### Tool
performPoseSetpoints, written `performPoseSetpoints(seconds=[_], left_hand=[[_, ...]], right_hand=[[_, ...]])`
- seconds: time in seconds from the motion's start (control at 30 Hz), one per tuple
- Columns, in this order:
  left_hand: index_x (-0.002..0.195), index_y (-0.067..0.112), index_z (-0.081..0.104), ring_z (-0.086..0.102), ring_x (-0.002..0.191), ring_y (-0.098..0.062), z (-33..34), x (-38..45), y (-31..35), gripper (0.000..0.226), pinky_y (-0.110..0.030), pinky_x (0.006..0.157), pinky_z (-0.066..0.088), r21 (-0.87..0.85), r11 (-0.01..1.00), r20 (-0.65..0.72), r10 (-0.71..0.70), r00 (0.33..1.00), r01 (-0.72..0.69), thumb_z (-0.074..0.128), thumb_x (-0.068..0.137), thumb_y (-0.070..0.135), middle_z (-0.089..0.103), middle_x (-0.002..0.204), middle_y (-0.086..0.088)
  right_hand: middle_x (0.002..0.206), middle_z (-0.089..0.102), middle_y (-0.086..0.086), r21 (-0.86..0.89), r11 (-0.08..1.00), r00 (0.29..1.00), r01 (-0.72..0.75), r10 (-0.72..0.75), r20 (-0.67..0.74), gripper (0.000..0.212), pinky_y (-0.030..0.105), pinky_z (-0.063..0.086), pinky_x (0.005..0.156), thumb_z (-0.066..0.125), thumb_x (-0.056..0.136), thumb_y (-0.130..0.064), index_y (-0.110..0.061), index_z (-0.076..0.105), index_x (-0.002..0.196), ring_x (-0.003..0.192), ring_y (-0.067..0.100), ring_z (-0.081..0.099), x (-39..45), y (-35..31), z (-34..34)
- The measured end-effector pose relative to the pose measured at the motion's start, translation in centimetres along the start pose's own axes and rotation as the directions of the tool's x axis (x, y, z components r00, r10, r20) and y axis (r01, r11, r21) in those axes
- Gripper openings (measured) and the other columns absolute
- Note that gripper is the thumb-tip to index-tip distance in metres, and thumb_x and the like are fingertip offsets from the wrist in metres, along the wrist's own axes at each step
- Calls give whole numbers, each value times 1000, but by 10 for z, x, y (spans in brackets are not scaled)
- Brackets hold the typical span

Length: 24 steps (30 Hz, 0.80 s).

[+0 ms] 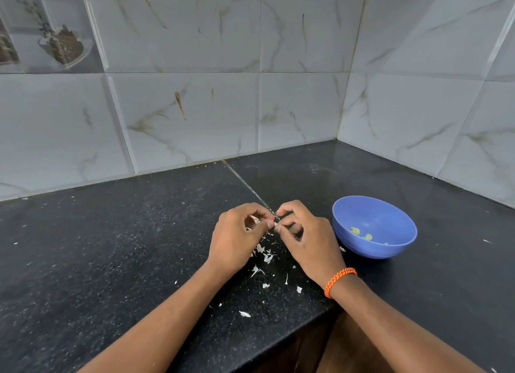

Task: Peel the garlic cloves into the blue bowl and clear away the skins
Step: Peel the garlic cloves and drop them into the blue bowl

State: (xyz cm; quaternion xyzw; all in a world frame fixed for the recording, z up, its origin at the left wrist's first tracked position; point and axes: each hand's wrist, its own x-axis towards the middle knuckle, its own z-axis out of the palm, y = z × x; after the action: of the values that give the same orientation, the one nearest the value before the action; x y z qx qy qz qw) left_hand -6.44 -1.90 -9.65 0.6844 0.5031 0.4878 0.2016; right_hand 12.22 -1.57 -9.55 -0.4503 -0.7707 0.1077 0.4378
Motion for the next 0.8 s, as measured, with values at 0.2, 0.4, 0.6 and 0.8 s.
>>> performPoseSetpoints(seconds=[0.2, 0.4, 0.6, 0.8], left_hand=[[89, 31, 79, 71, 81, -12, 0, 4, -5, 11, -46, 83, 59, -27, 999, 41, -42, 998, 43, 79, 98, 26, 78, 87, 15], [89, 33, 75, 70, 84, -8, 5, 3, -5, 15, -37, 80, 57, 15, 1000, 41, -7, 999, 7, 73, 103, 27, 76, 88, 17], [94, 36, 76, 69, 90, -8, 2, 2, -4, 13, -41, 83, 58, 57, 998, 12, -9, 1000, 9, 73, 103, 27, 75, 95, 20], [101, 42, 82, 71, 84, -11, -2, -1, 1, 17, -41, 82, 60, -7, 1000, 11, 7, 1000, -7, 82, 95, 26, 78, 96, 19]], right_hand=[[84, 73, -21, -27, 999, 999, 39, -39, -20, 33, 41, 58, 66, 78, 94, -20, -38, 55, 109, 71, 9, 69, -1, -3, 0], [90, 71, -20, 41, 999, 999, 3, -1, -50, 38, 39, 60, 72, 84, 88, -15, -33, 61, 113, 78, 9, 71, 1, -4, 1], [96, 77, -20, 9, 1000, 998, -17, 17, -63, 35, 33, 62, 78, 81, 94, -17, -34, 64, 120, 93, -5, 73, 0, 0, 2], [93, 78, -23, 42, 999, 997, -30, 33, -64, 33, 36, 62, 71, 81, 94, -19, -34, 63, 118, 90, -5, 74, 0, -3, 1]])
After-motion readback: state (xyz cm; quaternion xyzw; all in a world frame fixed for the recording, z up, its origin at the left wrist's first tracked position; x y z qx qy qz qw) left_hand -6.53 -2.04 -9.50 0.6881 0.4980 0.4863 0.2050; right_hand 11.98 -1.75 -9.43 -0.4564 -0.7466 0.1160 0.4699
